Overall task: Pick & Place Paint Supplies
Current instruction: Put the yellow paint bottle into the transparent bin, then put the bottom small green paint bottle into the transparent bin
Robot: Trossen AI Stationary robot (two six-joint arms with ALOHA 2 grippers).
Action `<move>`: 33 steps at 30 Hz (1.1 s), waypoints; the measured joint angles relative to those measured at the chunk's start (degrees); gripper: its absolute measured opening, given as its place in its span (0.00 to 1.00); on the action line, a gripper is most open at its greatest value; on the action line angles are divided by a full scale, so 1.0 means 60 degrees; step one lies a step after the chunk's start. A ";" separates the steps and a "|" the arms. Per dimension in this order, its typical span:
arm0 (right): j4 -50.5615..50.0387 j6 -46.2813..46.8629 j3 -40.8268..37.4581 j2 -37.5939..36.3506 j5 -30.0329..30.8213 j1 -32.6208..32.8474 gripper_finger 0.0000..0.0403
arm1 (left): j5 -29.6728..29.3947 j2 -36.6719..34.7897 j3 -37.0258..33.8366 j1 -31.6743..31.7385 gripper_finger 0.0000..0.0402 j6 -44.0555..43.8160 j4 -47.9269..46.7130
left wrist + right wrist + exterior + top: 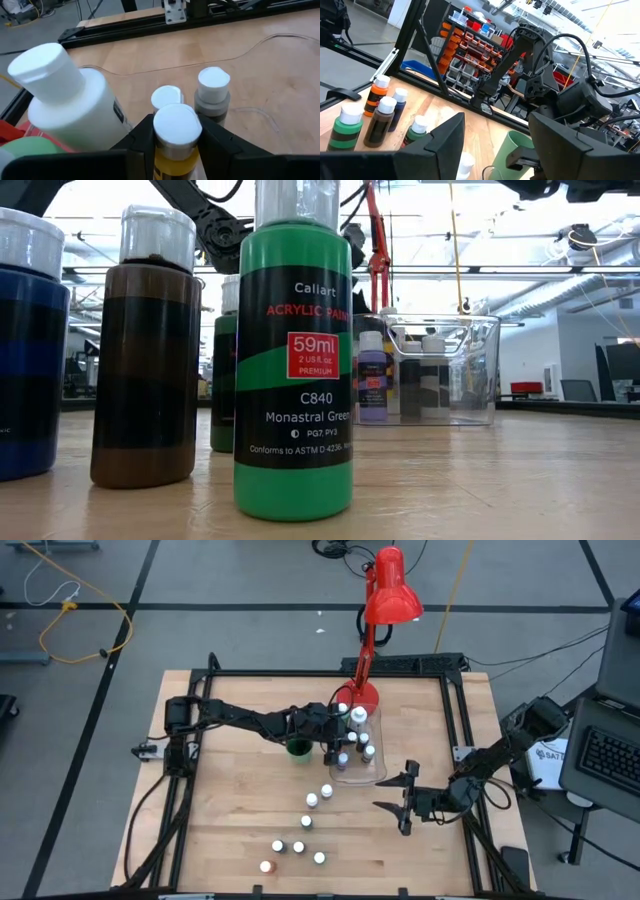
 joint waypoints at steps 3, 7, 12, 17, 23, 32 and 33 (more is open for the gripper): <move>0.0001 0.0000 0.0000 0.0000 0.0000 0.0002 0.53 | -0.0004 0.0000 0.0004 0.0000 0.31 -0.0201 0.0007; -0.0010 0.0000 0.0000 0.0000 -0.0004 0.0000 0.53 | -0.0005 0.0000 0.0004 -0.0004 0.36 -0.0393 0.0022; -0.0014 0.0004 0.0000 0.0000 -0.0004 0.0000 0.53 | 0.0002 -0.0003 0.0017 -0.0004 0.38 -0.0463 0.0082; -0.0017 0.0109 0.0000 0.0000 -0.0004 -0.0001 0.53 | 0.0001 -0.0013 0.0018 0.0000 0.39 -0.0402 0.0103; -0.0068 0.0113 0.0000 0.0000 -0.0007 0.0001 0.53 | 0.0588 -0.1440 0.0007 -0.0107 0.39 0.0026 -0.0446; -0.0203 0.0226 0.0000 0.0000 -0.0007 -0.0001 0.53 | 0.0744 -0.7531 -0.0001 -0.1080 0.38 -0.0839 -0.6559; -0.0210 0.0245 0.0000 0.0000 -0.0007 -0.0006 0.53 | 0.0639 -0.8121 -0.0145 -0.1262 0.37 -0.0982 -0.7126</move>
